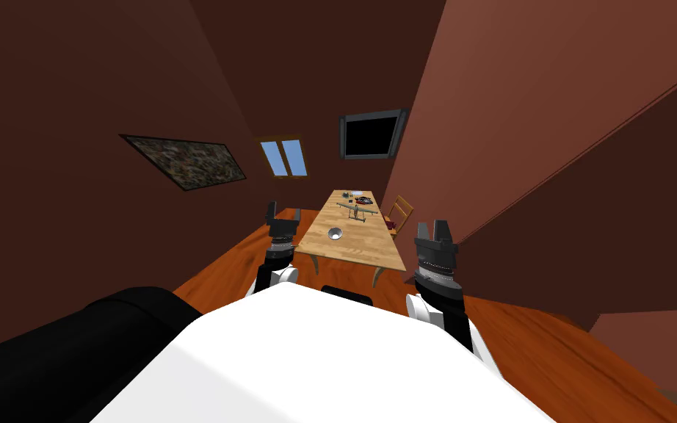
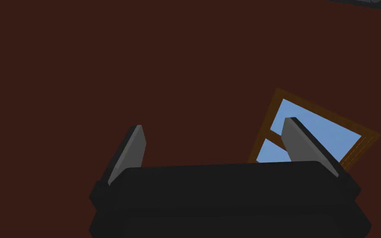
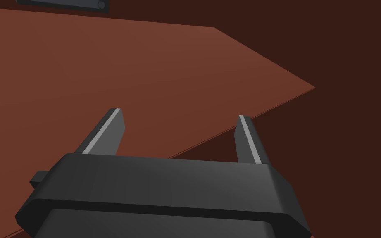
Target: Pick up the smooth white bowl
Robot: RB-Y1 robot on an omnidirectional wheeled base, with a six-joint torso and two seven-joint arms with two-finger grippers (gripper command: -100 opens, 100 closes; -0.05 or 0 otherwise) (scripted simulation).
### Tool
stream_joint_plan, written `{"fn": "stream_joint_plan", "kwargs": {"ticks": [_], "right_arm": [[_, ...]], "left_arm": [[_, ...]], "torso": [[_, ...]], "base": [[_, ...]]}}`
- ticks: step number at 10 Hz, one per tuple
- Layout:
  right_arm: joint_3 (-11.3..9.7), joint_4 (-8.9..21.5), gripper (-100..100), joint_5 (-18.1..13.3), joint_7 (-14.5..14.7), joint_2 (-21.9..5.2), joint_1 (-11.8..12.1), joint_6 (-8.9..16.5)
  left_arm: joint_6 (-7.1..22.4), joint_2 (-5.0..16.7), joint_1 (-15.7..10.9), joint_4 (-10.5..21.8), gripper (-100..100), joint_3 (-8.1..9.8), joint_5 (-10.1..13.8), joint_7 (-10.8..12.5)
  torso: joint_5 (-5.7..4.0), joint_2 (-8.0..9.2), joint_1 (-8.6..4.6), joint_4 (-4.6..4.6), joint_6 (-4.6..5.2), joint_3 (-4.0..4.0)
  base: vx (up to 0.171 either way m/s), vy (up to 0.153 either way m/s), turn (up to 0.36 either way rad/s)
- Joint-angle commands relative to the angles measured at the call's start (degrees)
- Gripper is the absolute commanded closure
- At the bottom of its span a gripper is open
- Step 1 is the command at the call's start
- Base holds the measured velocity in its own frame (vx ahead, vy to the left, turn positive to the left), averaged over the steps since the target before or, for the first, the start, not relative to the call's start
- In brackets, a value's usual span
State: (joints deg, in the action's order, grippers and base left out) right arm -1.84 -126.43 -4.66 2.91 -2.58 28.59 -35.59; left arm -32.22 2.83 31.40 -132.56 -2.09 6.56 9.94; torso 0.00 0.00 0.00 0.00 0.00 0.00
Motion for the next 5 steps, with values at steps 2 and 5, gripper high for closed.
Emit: {"fn": "stream_joint_plan", "kwargs": {"ticks": [2, 5], "right_arm": [[0.0, 0.0, 0, 0.0, 0.0, 0.0, 0.0, 0.0], [0.0, 0.0, 0, 0.0, 0.0, 0.0, 0.0, 0.0]], "left_arm": [[3.5, 2.6, -2.0, 1.7, -100, -0.87, 0.8, 0.3], [8.3, 4.2, -4.5, 4.0, -100, -1.87, 1.7, 0.7]], "torso": [[0.0, 0.11, -0.02, 0.02, 0.02, 0.06], [-0.02, 0.29, -0.09, 0.06, 0.01, 0.17]], "base": [[-0.053, -0.015, -0.101], [-0.079, -0.023, -0.092]]}}
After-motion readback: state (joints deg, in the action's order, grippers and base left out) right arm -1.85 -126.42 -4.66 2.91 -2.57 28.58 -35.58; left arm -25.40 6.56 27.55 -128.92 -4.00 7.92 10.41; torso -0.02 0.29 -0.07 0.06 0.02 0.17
